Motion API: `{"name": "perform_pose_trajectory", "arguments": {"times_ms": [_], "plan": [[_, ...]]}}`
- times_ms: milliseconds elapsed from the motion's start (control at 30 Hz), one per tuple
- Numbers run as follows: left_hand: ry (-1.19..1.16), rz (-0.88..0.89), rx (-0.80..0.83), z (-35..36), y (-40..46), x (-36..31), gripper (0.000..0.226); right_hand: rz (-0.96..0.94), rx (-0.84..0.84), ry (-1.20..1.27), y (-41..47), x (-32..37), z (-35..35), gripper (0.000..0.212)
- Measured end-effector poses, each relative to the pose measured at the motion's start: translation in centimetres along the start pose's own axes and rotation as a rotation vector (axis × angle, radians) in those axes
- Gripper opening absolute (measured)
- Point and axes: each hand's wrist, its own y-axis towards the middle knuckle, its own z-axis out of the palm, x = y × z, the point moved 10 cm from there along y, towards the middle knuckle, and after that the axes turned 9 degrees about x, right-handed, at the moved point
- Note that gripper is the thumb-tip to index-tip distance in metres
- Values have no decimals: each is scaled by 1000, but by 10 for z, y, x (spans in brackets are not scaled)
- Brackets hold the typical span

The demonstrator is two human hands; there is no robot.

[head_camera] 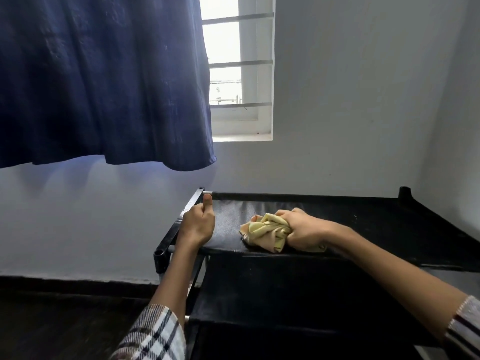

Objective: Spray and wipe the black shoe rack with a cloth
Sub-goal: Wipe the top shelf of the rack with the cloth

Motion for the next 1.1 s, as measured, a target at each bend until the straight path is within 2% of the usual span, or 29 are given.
{"name": "perform_pose_trajectory", "arguments": {"times_ms": [133, 300, 367, 467, 533, 633, 767, 900, 933, 1033, 1100], "plan": [[8, 17, -19, -1, -1, 0, 59, 37, -229, -120, 28, -10, -31, 35], [7, 41, -52, -4, -4, -3, 58, 222, -396, -66, 50, -22, -51, 38], [3, 51, -68, -7, -5, -4, 58, 208, -334, -63, 47, -18, -44, 35], [-11, 64, -77, -8, -8, -7, 59, 133, -83, -9, 22, -11, -24, 23], [-10, 63, -69, -8, -8, -8, 59, 70, 48, -93, -4, -6, -15, 27], [-15, 47, -53, -6, -6, -6, 58, 8, 134, -102, -35, -10, -10, 22], [-10, 43, -48, -5, -5, -6, 58, -13, 73, 2, -35, -17, -13, 29], [-16, 41, -57, -6, -5, -6, 59, 37, -216, 136, -6, -17, -32, 17], [-17, 46, -62, -6, -5, -6, 58, 84, -269, 149, 4, -17, -37, 20], [-27, 66, -81, -7, -5, -7, 52, 235, -306, 130, 39, -7, -44, 30], [-41, 78, -104, -9, -5, -8, 57, 252, -284, 94, 60, 16, -43, 37]]}}
